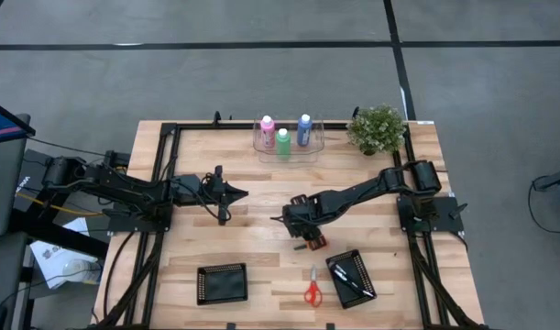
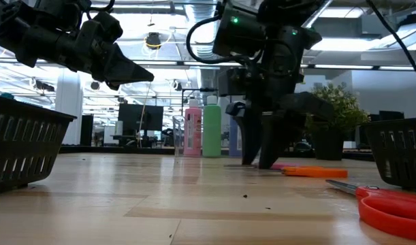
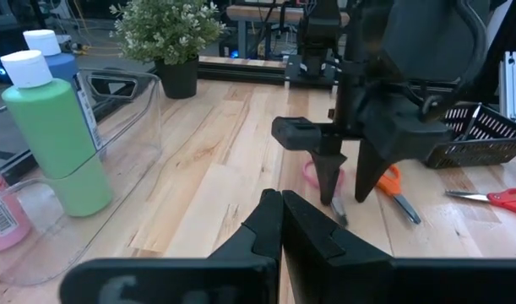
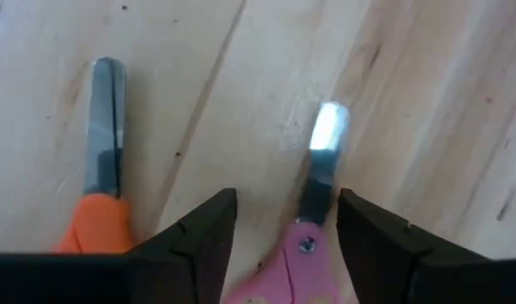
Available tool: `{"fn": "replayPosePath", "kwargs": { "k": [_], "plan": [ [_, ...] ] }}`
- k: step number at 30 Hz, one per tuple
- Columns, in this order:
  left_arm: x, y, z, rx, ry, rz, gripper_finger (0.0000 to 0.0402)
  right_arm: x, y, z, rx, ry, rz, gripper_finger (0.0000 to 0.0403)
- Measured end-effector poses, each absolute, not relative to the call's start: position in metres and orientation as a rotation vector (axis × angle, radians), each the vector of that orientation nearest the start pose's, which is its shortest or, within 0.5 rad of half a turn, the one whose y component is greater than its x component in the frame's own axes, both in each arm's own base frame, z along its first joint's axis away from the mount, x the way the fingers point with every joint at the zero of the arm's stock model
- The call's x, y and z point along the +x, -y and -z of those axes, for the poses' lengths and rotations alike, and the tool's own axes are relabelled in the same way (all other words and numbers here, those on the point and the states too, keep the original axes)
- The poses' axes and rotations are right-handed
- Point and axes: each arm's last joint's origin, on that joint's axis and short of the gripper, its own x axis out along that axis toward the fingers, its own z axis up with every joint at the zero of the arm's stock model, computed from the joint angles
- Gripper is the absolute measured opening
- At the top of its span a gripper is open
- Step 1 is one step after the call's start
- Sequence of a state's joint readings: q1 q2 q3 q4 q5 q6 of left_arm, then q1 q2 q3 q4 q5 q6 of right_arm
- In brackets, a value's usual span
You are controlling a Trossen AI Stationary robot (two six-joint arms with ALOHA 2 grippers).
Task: Pick & Place Paint Supplies
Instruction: Put the pink scissors into the left black bin
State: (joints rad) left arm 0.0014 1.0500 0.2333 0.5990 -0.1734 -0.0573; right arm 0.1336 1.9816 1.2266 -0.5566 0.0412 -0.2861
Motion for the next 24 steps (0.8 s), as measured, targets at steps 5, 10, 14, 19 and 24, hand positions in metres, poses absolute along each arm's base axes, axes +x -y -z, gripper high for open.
{"fn": "replayPosePath", "kwargs": {
  "k": [5, 10, 14, 19, 24],
  "plan": [
    [0.194, -0.005, -0.173, -0.037, -0.222, -0.181, 0.0, 0.366, -0.045, -0.119, -0.345, -1.334, -0.273, 0.0142],
    [0.194, -0.005, -0.173, -0.037, -0.225, -0.181, 0.0, 0.365, -0.045, -0.119, -0.331, -1.338, -0.268, 0.0046],
    [0.194, -0.005, -0.173, -0.037, -0.225, -0.181, 0.0, 0.365, -0.047, -0.119, -0.343, -1.336, -0.258, 0.0011],
    [0.194, -0.005, -0.173, -0.037, -0.225, -0.181, 0.0, 0.364, -0.052, -0.119, -0.363, -1.336, -0.253, 0.0003],
    [0.194, -0.005, -0.173, -0.037, -0.225, -0.181, 0.0, 0.362, -0.058, -0.12, -0.409, -1.337, -0.217, 0.0]
  ]
}}
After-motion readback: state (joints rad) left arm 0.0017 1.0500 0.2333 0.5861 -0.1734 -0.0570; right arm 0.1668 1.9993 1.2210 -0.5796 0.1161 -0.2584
